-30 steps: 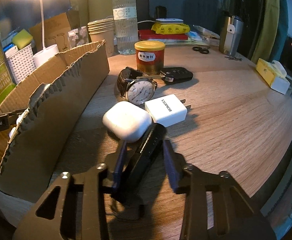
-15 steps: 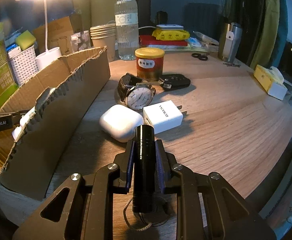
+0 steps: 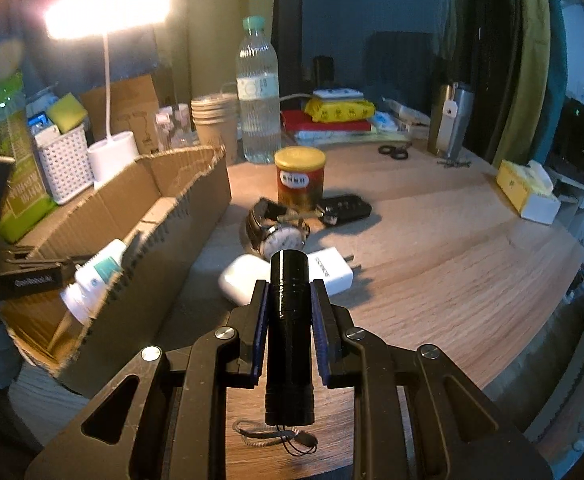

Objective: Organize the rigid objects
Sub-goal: 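Carry the black flashlight with the right gripper into the box beside the bottle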

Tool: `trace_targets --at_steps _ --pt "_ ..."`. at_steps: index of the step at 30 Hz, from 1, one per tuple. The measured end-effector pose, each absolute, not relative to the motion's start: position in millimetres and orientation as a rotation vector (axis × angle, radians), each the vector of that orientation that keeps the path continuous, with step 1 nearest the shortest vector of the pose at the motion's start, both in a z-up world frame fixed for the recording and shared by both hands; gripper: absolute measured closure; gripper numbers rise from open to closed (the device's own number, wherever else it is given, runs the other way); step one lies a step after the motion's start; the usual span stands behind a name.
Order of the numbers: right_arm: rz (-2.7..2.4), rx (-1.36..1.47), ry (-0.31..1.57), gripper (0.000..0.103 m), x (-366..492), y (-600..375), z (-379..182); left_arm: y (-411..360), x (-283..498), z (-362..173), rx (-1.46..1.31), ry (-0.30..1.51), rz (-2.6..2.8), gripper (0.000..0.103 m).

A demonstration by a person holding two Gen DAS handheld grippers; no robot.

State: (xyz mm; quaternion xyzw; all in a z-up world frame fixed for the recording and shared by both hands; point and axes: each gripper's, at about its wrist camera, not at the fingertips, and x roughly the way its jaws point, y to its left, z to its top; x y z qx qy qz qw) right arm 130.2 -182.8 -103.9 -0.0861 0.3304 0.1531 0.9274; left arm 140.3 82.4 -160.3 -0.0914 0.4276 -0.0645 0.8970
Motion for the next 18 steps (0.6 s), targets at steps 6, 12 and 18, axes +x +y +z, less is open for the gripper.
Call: trace_targets --at_steps 6,12,18 --pt "0.334 -0.169 0.637 0.081 123 -180 -88 82 140 -160 -0.189 0.886 -0.133 0.083" --pt "0.373 -0.167 0.590 0.081 114 -171 -70 82 140 -160 -0.190 0.886 -0.133 0.083" --pt "0.422 -0.170 0.528 0.081 104 -157 -49 82 140 -160 -0.190 0.886 -0.133 0.083"
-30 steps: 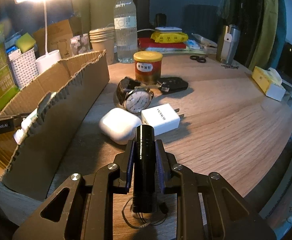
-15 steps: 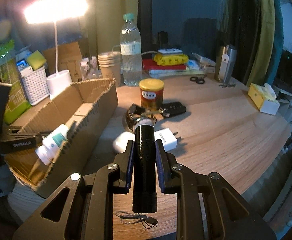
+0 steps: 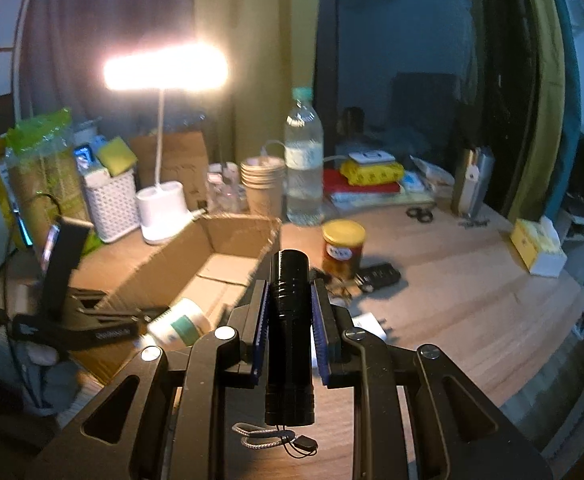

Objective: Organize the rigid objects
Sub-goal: 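Carry the black flashlight with the right gripper into the box beside the bottle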

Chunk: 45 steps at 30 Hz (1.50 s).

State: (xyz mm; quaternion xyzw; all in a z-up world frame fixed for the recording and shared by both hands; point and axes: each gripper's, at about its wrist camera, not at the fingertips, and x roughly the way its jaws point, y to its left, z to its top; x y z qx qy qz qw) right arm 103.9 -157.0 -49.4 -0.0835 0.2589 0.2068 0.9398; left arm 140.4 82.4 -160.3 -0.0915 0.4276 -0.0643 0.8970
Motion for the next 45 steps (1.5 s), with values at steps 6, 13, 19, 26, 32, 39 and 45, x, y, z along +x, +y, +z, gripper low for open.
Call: trace_targets --at_steps 6,13,19,26,32,39,45 --pt "0.480 -0.169 0.488 0.081 95 -143 -34 82 140 -160 -0.190 0.886 -0.133 0.083" --pt "0.554 -0.179 0.443 0.081 86 -122 -18 82 140 -160 -0.190 0.886 -0.133 0.083" --pt "0.603 -0.190 0.431 0.081 83 -106 -15 82 140 -160 -0.190 0.886 -0.133 0.083" --pt "0.631 -0.213 0.451 0.081 82 -87 -25 82 140 -160 -0.190 0.886 -0.133 0.083" --pt "0.640 -0.231 0.503 0.081 88 -76 -45 82 140 -160 -0.190 0.886 -0.133 0.083" --pt "0.606 -0.245 0.577 0.081 104 -73 -71 82 141 -160 -0.191 0.886 -0.133 0.083" --pt "0.583 -0.263 0.626 0.081 112 -75 -89 82 141 -160 -0.191 0.886 -0.133 0.083"
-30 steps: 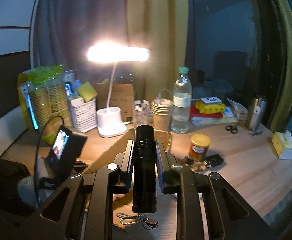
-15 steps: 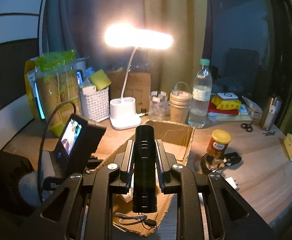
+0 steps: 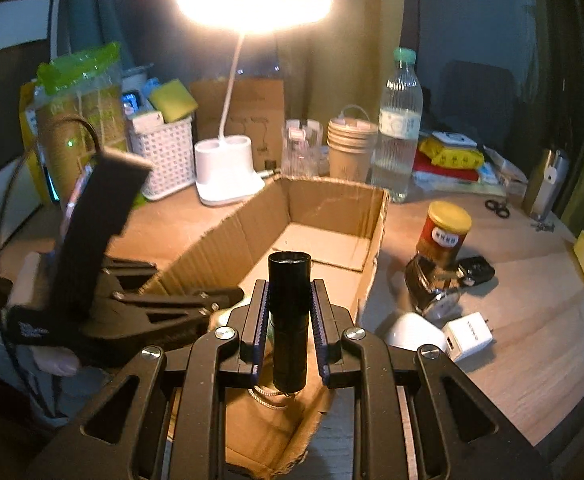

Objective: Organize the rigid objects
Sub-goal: 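Carry the black flashlight with the right gripper into the box beside the bottle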

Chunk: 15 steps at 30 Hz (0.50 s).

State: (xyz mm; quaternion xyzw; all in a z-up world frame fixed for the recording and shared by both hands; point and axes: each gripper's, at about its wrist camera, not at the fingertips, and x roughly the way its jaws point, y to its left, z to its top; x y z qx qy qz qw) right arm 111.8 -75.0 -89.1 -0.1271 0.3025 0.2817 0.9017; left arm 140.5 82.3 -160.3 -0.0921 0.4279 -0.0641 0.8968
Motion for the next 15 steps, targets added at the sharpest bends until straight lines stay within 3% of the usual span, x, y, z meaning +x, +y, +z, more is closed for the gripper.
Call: trace_targets --at_steps 15 --pt "0.557 -0.283 0.679 0.078 118 -79 -102 82 141 -160 -0.192 0.886 -0.133 0.083"
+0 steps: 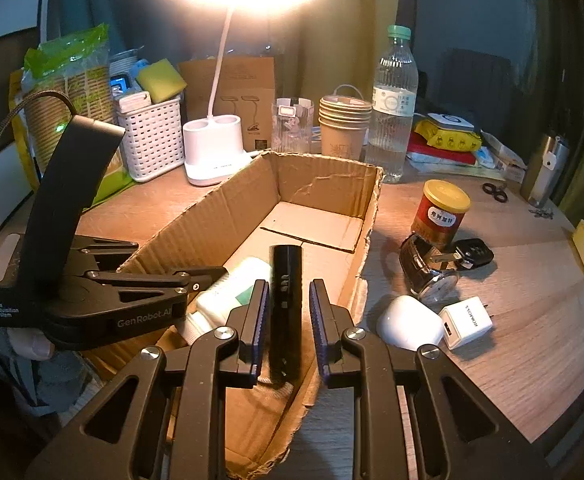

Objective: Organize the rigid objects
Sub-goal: 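Carry the black flashlight with the right gripper into the box beside the bottle, then open the right gripper to release the flashlight in the box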

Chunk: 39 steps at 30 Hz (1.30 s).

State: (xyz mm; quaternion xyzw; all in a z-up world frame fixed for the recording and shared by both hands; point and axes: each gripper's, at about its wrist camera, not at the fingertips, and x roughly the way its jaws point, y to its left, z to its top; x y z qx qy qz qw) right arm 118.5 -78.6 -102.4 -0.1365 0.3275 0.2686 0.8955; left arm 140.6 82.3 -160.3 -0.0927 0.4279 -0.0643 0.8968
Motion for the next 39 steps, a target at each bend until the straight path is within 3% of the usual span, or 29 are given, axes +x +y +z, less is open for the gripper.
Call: trace_targets --at_steps 7,39 --pt "0.560 -0.280 0.668 0.073 116 -80 -98 82 140 -161 -0.192 0.887 -0.133 0.083" --pt "0.471 -0.168 0.602 0.071 124 -137 -73 82 140 -161 -0.192 0.887 -0.132 0.083"
